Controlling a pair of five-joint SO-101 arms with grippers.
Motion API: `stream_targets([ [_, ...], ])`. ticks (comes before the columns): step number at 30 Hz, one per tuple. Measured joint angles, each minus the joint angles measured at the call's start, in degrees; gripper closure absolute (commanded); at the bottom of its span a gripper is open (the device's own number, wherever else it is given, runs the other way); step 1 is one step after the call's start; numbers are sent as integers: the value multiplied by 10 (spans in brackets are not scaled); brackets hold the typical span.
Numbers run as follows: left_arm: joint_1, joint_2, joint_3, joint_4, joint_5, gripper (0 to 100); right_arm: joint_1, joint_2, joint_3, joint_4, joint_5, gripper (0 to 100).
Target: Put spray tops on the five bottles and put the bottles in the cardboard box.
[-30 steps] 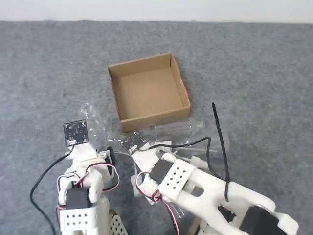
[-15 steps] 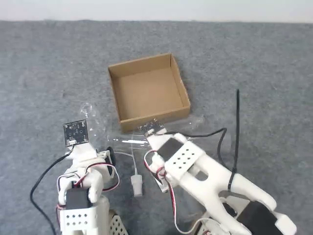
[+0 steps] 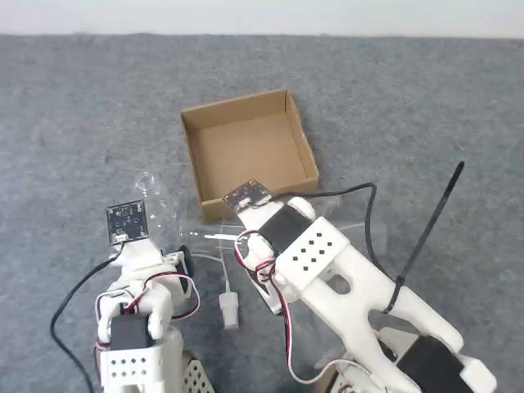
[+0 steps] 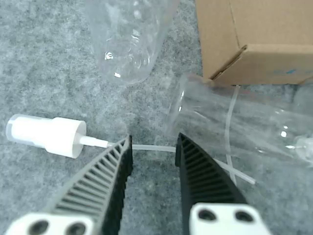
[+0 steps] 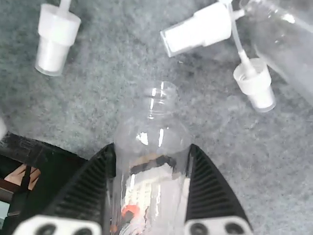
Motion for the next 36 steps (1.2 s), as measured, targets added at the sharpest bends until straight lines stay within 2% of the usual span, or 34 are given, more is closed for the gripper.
stream_targets([
  [6,0,0,0,0,0,866,0,-4,-11,0,1,991],
  [14,0,0,0,0,0,866,0,-162,-11,0,2,991],
  [20,0,0,0,0,0,866,0,-219,-11,-3,2,991],
  [26,0,0,0,0,0,866,0,-280,-11,-58,2,991],
  [36,0,0,0,0,0,866,82,-342,-2,-152,2,991],
])
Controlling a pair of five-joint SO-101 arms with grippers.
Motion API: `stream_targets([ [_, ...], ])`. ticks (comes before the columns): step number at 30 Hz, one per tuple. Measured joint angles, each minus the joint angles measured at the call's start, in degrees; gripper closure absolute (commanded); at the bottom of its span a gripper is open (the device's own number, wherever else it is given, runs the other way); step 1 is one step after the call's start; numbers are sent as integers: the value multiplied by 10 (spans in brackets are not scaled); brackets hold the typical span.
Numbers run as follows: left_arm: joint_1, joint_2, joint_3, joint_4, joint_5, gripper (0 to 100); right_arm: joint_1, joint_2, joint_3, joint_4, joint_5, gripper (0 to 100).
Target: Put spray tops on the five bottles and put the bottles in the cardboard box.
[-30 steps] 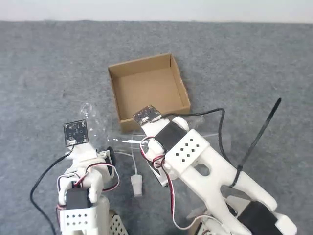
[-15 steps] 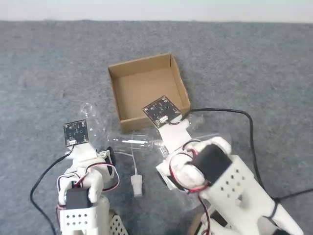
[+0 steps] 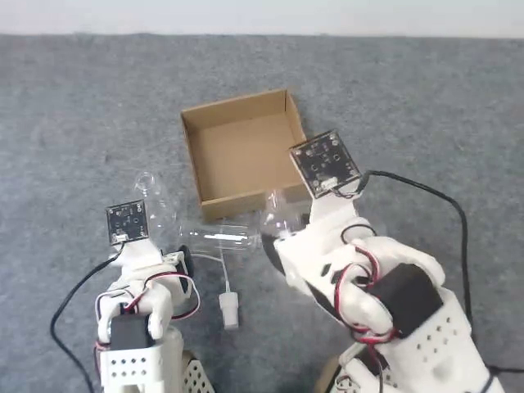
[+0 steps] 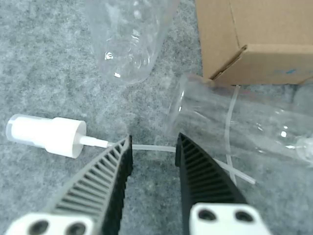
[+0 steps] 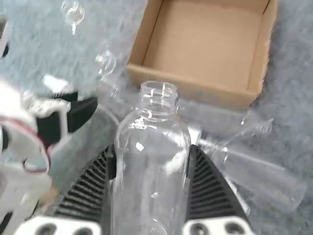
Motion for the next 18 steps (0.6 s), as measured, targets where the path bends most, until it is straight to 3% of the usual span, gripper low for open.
stream_targets([
  [9,0,0,0,0,0,866,59,-62,153,-150,0,991],
  [18,0,0,0,0,0,866,98,-188,263,-209,-1,991],
])
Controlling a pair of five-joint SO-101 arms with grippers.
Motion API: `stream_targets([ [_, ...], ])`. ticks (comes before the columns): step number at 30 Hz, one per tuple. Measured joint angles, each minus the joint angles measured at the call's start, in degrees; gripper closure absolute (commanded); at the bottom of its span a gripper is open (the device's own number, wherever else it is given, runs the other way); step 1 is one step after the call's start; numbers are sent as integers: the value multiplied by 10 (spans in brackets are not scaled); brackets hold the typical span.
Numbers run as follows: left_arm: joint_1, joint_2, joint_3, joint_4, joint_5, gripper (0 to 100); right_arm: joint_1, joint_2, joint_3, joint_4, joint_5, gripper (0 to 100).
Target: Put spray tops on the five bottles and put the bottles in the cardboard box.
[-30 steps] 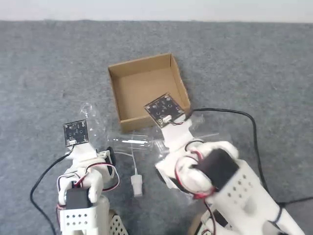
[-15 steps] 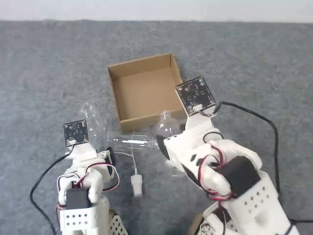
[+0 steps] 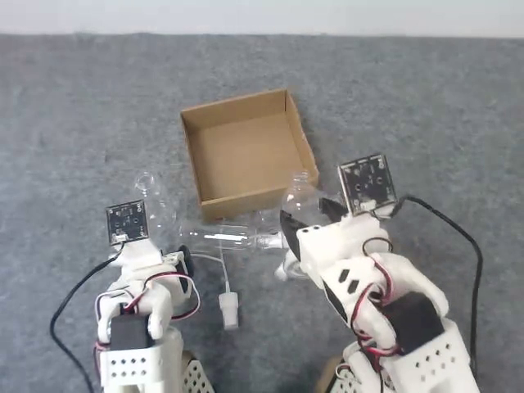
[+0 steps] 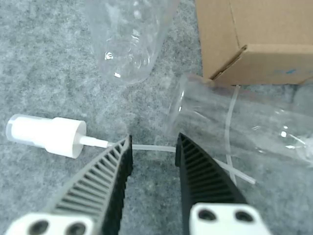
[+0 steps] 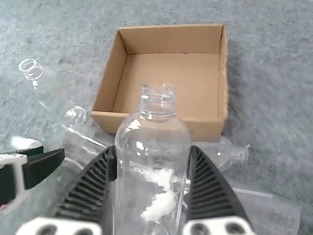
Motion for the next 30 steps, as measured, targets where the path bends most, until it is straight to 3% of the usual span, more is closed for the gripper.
stream_targets([
  [13,0,0,0,0,0,866,76,-157,80,-42,4,992],
  [18,0,0,0,0,0,866,75,-191,115,-45,59,992],
  [30,0,0,0,0,0,866,77,-265,144,-45,69,991],
])
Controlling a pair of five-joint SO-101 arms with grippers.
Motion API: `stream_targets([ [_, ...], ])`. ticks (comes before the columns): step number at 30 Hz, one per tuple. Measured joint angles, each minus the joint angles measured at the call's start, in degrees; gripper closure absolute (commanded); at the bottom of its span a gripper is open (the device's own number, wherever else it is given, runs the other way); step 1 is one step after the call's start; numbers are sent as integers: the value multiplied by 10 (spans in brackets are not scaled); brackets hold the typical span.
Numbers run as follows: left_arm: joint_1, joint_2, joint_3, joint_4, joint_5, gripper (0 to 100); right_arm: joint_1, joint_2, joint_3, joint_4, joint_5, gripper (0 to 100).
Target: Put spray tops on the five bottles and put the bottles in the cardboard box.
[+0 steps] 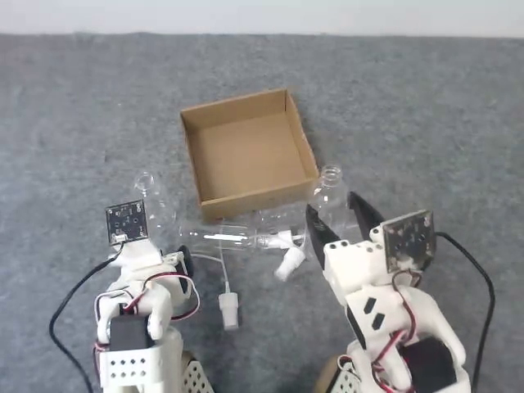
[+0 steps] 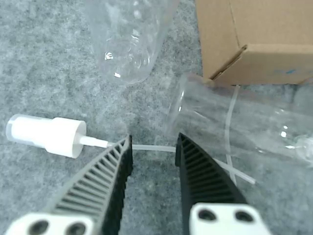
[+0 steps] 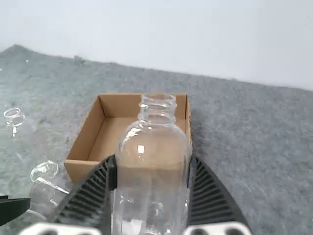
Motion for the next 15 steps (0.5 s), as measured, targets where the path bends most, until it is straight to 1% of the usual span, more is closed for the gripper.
stream_targets([
  [4,0,0,0,0,0,866,6,-18,0,0,1,991],
  [9,0,0,0,0,0,866,45,-41,30,-3,3,991],
  [15,0,0,0,0,0,866,51,-54,35,-12,3,991],
])
